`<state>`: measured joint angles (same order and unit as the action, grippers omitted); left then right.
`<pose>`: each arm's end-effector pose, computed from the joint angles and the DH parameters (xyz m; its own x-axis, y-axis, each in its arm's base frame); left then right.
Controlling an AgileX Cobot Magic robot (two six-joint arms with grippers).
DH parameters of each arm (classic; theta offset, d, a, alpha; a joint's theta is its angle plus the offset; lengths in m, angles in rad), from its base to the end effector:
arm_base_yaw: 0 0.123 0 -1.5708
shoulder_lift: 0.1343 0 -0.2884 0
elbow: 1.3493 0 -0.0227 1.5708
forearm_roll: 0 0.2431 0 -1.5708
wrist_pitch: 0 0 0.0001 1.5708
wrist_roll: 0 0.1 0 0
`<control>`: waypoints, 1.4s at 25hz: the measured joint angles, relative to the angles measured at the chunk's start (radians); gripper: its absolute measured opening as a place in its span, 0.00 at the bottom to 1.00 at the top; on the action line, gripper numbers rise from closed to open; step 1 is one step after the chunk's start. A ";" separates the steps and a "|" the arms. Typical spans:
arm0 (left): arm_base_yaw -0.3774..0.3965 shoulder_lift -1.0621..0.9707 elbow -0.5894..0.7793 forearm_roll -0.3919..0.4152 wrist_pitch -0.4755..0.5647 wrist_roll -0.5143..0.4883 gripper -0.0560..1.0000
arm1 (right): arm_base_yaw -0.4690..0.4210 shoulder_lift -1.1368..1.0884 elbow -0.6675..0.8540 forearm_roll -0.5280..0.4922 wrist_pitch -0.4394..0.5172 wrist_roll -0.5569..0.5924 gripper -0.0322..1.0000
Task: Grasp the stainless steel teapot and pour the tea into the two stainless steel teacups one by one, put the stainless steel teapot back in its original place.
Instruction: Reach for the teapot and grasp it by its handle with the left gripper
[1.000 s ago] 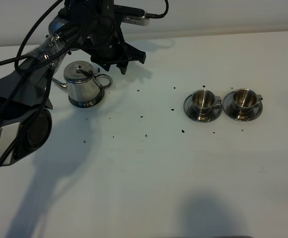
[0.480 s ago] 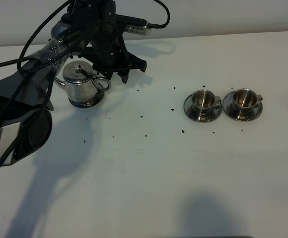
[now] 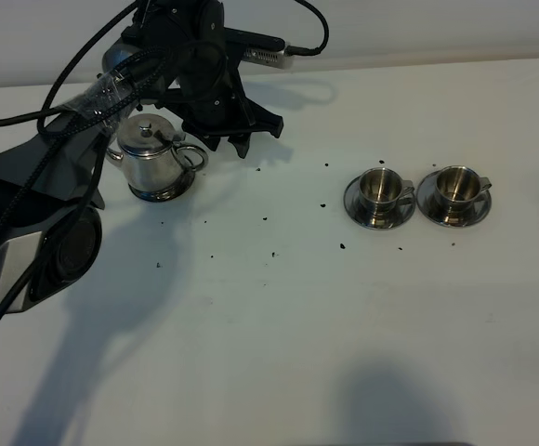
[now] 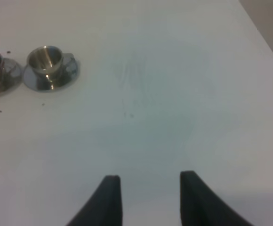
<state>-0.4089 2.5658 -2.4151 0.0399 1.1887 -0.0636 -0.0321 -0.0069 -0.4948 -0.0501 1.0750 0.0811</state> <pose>0.4933 -0.2097 0.1585 -0.8891 0.3322 -0.3148 0.3438 0.9388 0.0198 -0.0083 -0.0041 0.2668 -0.4617 0.0720 -0.8841 0.0976 0.9948 0.0301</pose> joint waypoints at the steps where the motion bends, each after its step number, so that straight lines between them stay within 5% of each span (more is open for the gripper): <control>1: 0.000 0.000 0.000 0.008 0.000 -0.003 0.47 | 0.000 0.000 0.000 0.000 0.000 0.000 0.32; 27: 0.048 -0.028 0.004 -0.007 0.000 -0.012 0.47 | 0.000 0.000 0.000 0.000 0.000 0.000 0.32; 35: 0.047 -0.062 0.138 -0.020 -0.001 0.001 0.47 | 0.000 0.000 0.000 0.000 0.000 0.000 0.32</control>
<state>-0.3615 2.5036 -2.2772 0.0195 1.1879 -0.0629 -0.0321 -0.0069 -0.4948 -0.0501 1.0750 0.0811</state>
